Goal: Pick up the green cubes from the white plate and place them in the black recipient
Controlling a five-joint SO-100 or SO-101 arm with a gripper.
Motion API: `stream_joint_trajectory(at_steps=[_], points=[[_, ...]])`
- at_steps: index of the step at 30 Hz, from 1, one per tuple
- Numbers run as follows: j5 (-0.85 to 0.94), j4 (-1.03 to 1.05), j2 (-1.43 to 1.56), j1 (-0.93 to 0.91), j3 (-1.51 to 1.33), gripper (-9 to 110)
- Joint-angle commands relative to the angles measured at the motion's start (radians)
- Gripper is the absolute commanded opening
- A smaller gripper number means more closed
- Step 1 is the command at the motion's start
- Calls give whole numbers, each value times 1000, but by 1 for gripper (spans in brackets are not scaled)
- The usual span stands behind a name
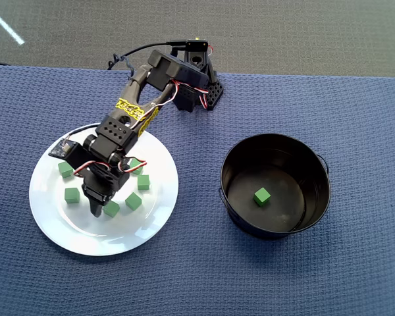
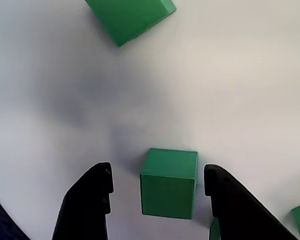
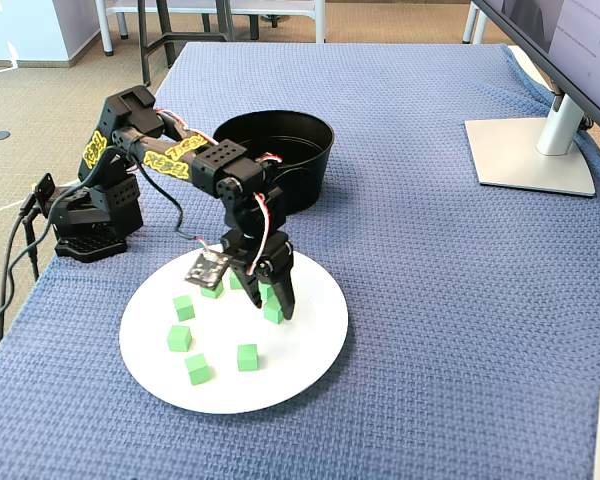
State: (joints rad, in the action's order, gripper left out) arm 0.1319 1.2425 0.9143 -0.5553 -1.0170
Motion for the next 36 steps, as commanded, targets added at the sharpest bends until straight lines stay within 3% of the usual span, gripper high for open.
stream_joint_trajectory(at_steps=[1,27,36], points=[[-15,2,6,35,63,15],[-35,-3,-32,17,87,0],[-104,-14,210,6,-25,0]])
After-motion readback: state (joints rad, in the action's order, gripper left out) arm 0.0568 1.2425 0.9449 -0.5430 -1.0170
